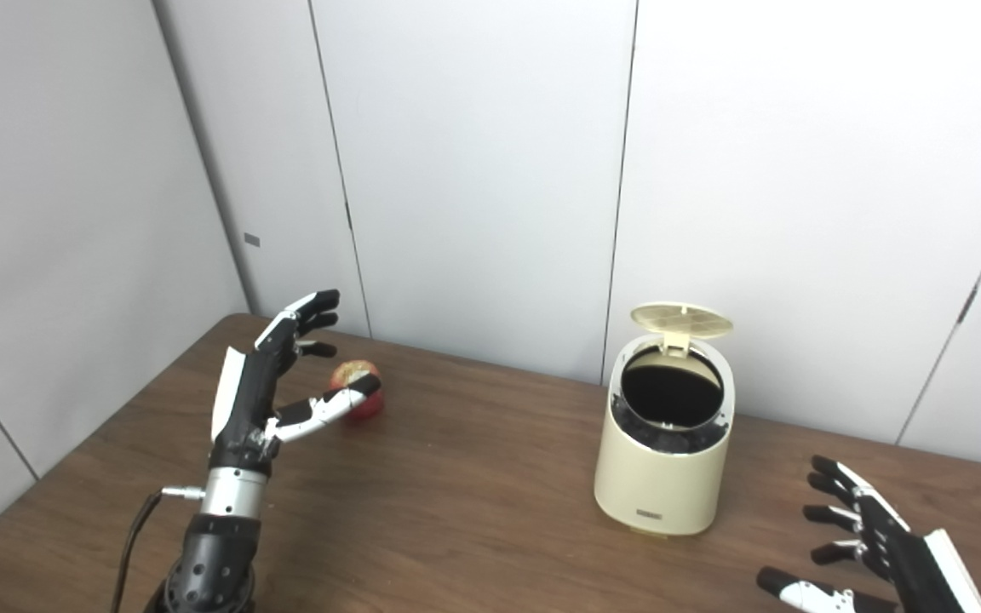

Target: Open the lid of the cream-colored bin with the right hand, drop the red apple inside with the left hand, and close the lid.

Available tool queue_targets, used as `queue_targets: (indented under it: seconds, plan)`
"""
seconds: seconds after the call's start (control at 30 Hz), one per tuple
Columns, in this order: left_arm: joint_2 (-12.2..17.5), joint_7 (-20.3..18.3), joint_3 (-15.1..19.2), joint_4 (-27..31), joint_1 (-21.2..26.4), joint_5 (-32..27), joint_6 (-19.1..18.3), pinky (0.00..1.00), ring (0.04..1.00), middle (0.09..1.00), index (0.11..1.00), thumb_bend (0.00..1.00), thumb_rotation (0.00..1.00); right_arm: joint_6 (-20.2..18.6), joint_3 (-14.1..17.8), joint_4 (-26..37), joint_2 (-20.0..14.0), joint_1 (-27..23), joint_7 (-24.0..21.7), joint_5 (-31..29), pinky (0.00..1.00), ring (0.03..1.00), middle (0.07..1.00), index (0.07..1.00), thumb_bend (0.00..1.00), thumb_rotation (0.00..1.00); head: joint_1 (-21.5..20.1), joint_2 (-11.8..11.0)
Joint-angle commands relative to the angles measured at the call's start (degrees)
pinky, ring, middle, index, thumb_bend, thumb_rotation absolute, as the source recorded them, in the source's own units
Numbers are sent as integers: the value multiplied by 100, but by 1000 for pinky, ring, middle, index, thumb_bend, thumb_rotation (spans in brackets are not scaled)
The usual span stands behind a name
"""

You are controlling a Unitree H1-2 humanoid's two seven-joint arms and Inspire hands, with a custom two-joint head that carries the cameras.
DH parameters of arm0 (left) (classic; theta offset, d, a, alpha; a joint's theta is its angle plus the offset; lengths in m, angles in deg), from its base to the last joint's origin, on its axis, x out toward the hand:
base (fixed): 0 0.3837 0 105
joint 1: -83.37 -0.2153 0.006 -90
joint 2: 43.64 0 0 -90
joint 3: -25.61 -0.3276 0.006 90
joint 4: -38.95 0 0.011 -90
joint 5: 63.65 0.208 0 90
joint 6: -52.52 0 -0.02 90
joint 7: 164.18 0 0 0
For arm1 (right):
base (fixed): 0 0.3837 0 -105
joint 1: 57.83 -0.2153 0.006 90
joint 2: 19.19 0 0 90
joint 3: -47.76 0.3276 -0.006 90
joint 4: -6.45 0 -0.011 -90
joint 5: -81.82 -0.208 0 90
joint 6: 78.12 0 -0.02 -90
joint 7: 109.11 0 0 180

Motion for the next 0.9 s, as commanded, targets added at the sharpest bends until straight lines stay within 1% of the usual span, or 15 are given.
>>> queue_targets:
  seconds: [0.0,0.1,0.23,0.3,0.4,0.5,0.57,0.6,0.67,0.7,0.77,0.87]
  plan:
    - [191,10,52,221,244,99,-120,660,793,827,842,770,210,281,64,53,-86,-185,88,-60,511,748,853,852,843,350,2,-10]
    - [341,20,98,127,336,107,-306,669,796,831,844,781,199,315,55,28,-103,-200,71,-57,509,745,849,849,845,361,-1,-13]
    - [612,-182,71,-30,428,-49,-494,700,828,843,855,792,178,370,55,-5,-142,-217,51,-56,525,750,851,853,844,373,8,-1]
    - [743,-246,32,-188,481,6,-544,692,833,844,853,807,157,355,55,-5,-155,-223,27,-62,525,750,850,852,846,374,4,-2]
    - [905,-348,-35,-477,558,30,-596,702,843,856,866,821,169,346,48,18,-158,-215,-1,-88,521,753,855,855,850,380,-10,14]
    - [981,-405,-84,-687,622,-17,-593,742,865,869,878,847,178,392,37,18,-183,-218,-18,-95,531,753,854,858,835,360,-8,35]
    - [1029,-503,-110,-904,703,-124,-603,853,915,899,899,856,208,368,27,38,-206,-227,-31,-82,537,750,849,863,825,363,-7,45]
    - [1051,-511,-121,-1027,744,-135,-594,870,926,907,904,863,224,336,27,60,-212,-227,-37,-91,538,747,847,865,824,361,-12,50]
    - [1086,-505,-143,-1277,821,-135,-542,829,921,910,909,862,243,274,29,102,-221,-214,-50,-120,520,744,847,865,834,367,-21,56]
    - [1093,-505,-148,-1367,846,-142,-526,817,918,909,910,851,233,273,31,112,-226,-204,-52,-134,508,741,847,865,837,373,-31,69]
    - [1089,-489,-167,-1552,892,-123,-549,819,913,903,910,837,226,288,37,115,-235,-186,-54,-163,492,735,846,863,847,385,-35,77]
    - [1092,-491,-199,-1741,939,-89,-664,827,916,907,916,857,254,310,38,103,-263,-170,-63,-180,486,729,843,864,851,389,-48,88]
